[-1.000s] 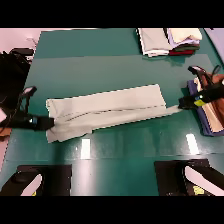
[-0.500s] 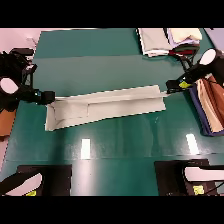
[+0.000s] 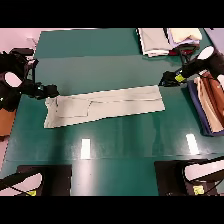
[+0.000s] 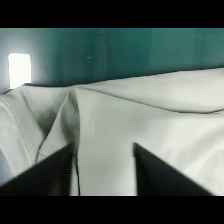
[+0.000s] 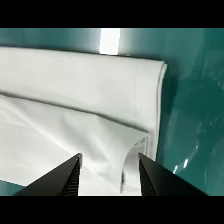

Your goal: Fold the shirts.

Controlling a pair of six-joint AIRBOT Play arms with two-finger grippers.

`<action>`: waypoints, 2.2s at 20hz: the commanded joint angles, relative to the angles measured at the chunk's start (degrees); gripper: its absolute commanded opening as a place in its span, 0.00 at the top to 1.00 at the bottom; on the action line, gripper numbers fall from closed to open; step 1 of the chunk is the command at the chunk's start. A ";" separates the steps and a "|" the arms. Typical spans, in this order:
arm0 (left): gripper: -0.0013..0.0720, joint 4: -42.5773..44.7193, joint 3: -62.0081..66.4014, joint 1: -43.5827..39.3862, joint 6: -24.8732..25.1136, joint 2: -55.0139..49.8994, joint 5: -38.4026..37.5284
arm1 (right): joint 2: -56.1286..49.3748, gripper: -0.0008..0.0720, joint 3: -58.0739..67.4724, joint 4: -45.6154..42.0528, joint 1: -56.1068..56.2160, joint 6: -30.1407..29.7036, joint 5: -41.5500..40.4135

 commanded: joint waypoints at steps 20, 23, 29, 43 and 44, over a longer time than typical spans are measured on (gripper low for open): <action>0.95 -12.15 5.90 -23.58 -1.79 -11.87 7.78 | -0.94 0.97 -11.54 15.08 -3.15 -12.76 -3.15; 0.95 -13.60 12.02 -26.88 -1.75 -19.21 7.85 | 5.03 0.97 -5.42 15.17 -2.86 -11.54 0.44; 0.95 -14.95 24.04 -32.76 -1.79 -31.91 7.21 | 11.43 0.97 8.37 15.21 4.33 -4.72 2.82; 0.95 -7.96 28.28 -31.12 -4.09 -27.08 4.98 | 10.93 0.97 18.82 15.34 22.12 0.04 0.81; 0.95 -5.92 28.28 -29.16 -4.55 -24.30 3.89 | 10.51 0.97 18.82 16.20 23.65 0.04 0.31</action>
